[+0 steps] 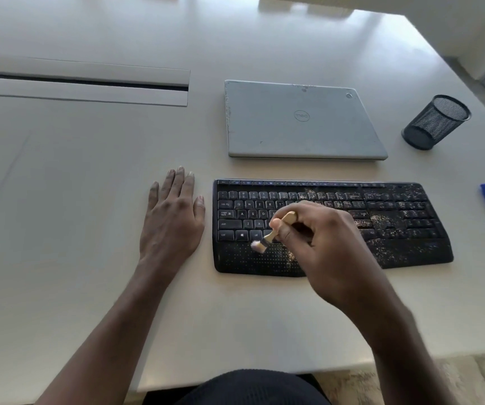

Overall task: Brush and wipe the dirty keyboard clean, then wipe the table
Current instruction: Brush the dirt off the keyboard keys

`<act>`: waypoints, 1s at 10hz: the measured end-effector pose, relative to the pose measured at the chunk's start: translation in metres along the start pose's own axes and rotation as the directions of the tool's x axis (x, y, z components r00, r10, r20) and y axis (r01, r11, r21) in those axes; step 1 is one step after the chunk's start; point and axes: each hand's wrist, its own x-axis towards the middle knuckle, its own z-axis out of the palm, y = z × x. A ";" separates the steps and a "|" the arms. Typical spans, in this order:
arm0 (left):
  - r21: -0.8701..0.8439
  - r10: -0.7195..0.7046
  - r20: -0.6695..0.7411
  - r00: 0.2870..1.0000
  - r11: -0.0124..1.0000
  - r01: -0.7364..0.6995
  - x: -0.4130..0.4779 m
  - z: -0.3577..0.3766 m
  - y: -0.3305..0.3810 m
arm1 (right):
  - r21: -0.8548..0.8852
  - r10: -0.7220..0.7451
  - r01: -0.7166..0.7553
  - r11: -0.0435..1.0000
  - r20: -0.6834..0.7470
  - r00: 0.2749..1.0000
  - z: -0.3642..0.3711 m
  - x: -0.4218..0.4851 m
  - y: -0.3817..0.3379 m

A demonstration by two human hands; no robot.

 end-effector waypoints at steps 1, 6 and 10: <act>0.001 -0.002 0.003 1.000 1.000 0.002 0.000 0.000 0.000 | -0.024 0.079 -0.082 0.996 -0.109 0.991 -0.009 -0.006 0.012; 0.011 0.002 -0.005 1.000 1.000 -0.002 -0.001 -0.001 0.001 | 0.069 0.122 -0.112 0.991 -0.165 0.979 0.007 -0.017 0.002; -0.002 0.000 -0.005 1.000 1.000 0.000 0.000 0.000 0.000 | 0.048 0.170 -0.163 0.985 -0.300 0.939 -0.012 -0.035 0.008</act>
